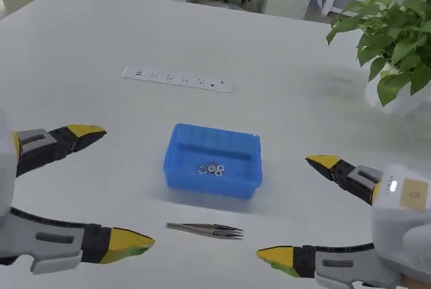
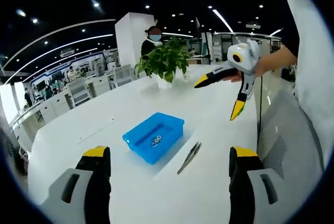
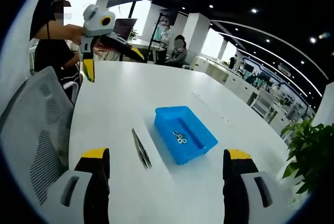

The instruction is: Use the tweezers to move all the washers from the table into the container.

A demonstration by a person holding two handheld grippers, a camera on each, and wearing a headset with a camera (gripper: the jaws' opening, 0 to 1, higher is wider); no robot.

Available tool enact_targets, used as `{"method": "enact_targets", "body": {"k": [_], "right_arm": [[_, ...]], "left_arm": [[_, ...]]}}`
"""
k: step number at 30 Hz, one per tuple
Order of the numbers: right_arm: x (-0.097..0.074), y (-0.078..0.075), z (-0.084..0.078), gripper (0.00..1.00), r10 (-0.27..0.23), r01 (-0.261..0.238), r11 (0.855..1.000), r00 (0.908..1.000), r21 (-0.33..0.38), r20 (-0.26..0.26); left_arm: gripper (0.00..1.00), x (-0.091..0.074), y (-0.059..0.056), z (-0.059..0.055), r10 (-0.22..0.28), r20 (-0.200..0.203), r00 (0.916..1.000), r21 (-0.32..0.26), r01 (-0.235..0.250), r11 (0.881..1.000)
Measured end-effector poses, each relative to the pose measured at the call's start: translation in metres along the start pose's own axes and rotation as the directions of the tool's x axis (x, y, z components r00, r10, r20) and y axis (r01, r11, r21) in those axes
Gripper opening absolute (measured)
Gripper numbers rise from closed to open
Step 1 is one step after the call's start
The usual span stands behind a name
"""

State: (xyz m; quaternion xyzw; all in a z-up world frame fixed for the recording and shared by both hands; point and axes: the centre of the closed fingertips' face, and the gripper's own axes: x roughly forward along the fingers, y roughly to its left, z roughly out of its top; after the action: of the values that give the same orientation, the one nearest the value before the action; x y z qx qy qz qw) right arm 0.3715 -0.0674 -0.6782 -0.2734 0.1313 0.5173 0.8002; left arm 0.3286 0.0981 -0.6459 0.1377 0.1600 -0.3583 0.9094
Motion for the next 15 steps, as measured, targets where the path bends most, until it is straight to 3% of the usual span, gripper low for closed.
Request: {"method": "enact_targets", "body": {"k": [4, 8, 15], "right_arm": [[-0.006, 0.005, 0.002, 1.00, -0.011, 0.011, 1.000, 0.9999, 0.006, 0.008], [-0.014, 0.011, -0.003, 1.00, -0.023, 0.023, 0.999, 0.9996, -0.029, -0.015], [-0.028, 0.009, 0.002, 1.00, -0.064, 0.064, 0.998, 0.9979, 0.000, 0.005]], "left_arm": [[1.00, -0.006, -0.002, 0.002, 0.016, -0.004, 0.9999, 0.013, -0.016, 1.000], [1.00, -0.009, -0.009, 0.004, 0.017, 0.000, 0.9999, 0.013, -0.017, 1.000], [1.00, -0.015, -0.013, 0.002, 0.028, -0.007, 0.9996, 0.007, -0.028, 1.000]]}}
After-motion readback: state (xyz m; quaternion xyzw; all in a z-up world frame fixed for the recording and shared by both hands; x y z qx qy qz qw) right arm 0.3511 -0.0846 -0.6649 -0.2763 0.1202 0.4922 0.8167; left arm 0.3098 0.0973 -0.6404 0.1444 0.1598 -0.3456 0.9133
